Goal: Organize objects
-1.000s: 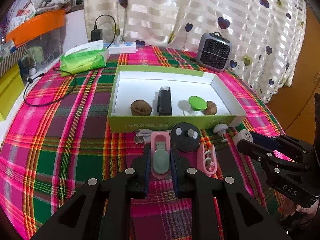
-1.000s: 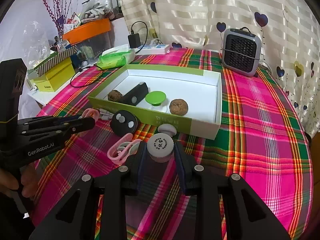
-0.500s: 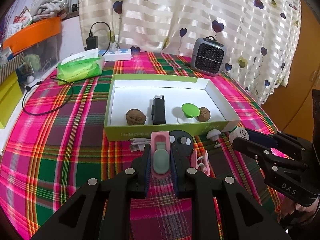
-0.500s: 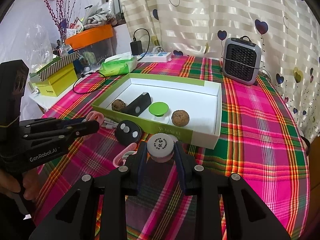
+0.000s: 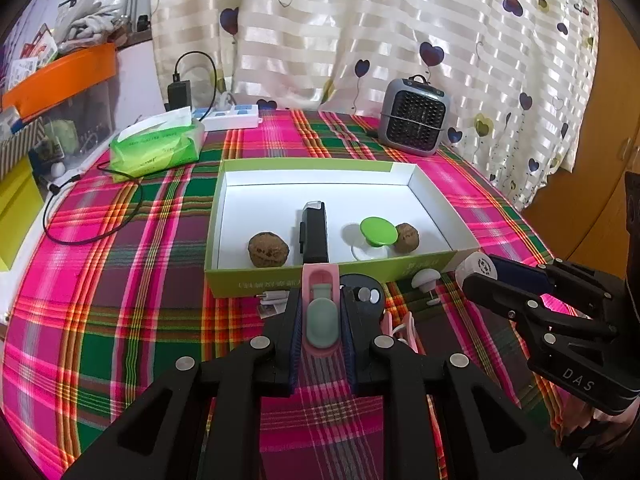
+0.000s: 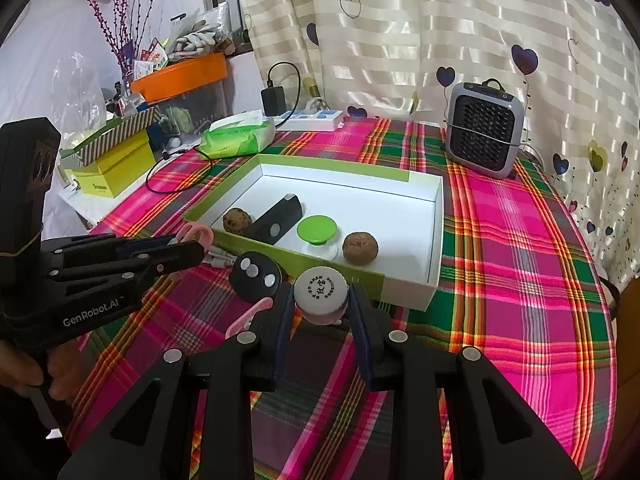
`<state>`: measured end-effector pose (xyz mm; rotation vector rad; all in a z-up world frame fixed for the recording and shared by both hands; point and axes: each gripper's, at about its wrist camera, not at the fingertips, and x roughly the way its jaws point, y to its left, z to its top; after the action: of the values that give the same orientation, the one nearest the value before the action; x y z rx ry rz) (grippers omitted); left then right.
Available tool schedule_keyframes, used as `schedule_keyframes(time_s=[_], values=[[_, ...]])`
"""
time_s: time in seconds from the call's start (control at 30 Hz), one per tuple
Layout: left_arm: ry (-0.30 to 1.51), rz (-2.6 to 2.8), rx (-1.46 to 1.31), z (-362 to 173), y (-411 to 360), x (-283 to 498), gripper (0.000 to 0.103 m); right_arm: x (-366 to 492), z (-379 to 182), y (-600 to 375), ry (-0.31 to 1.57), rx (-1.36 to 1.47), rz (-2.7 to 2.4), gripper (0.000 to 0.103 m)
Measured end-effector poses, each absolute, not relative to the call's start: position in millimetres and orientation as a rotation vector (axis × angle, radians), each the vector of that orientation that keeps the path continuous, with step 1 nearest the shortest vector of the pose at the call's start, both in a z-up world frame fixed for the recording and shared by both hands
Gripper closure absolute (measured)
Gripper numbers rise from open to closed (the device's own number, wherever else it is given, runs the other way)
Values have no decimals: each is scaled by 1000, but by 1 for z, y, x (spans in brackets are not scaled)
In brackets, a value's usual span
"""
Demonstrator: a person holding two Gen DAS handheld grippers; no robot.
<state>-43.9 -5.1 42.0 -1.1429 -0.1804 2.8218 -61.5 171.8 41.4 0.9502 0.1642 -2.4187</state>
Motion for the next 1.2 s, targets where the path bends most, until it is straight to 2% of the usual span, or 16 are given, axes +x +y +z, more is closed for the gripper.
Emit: schedule_keyframes(time_s=[1.2], values=[[-159, 2842, -1122, 49, -14, -66, 87, -81, 47, 167, 163, 939, -2423, 74]])
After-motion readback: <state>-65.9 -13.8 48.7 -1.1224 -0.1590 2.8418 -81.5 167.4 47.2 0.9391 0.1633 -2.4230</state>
